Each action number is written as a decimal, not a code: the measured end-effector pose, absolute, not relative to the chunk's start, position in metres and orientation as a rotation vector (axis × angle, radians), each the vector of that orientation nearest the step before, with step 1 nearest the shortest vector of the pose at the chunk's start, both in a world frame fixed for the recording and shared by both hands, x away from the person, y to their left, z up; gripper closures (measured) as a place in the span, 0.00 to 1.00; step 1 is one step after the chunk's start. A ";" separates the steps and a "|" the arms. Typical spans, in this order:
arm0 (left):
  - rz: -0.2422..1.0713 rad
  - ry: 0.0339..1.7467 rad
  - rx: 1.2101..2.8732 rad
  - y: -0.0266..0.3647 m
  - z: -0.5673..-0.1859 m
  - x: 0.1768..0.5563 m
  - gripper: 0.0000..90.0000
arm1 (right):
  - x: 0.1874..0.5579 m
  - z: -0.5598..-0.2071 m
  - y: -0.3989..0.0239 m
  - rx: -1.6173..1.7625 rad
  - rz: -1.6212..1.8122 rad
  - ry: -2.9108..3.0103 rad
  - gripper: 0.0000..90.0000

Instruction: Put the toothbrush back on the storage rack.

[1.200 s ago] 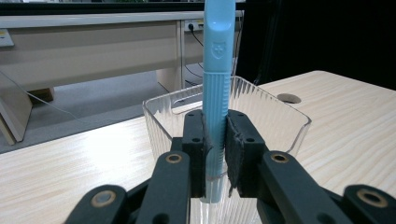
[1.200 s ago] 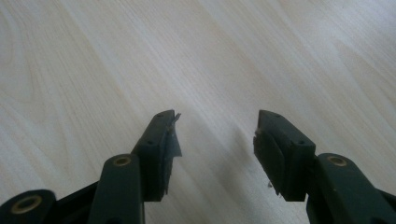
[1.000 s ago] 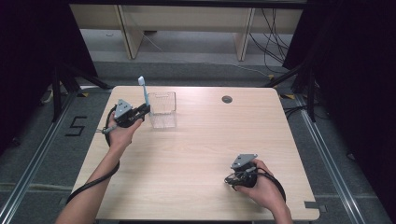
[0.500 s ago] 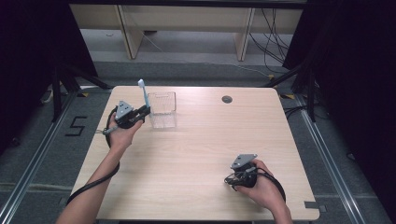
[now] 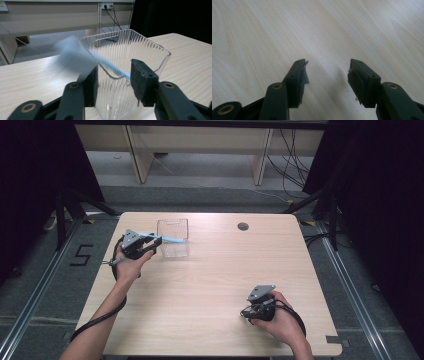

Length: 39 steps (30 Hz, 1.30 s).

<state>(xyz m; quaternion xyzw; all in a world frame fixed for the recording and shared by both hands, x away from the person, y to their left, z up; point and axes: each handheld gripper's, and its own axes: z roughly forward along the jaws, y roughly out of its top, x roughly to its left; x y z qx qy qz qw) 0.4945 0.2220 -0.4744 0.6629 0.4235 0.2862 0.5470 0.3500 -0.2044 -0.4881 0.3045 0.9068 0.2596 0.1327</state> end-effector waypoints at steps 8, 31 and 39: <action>0.658 1.029 1.577 0.229 -0.481 0.489 0.53 | 0.350 -0.489 -0.204 0.877 0.750 2.635 0.54; 0.673 1.047 1.689 0.246 -0.484 0.450 0.41 | 0.349 -0.488 -0.203 0.899 0.736 2.645 0.54; 0.679 1.032 1.692 0.251 -0.488 0.426 0.41 | 0.349 -0.488 -0.204 0.901 0.751 2.633 0.54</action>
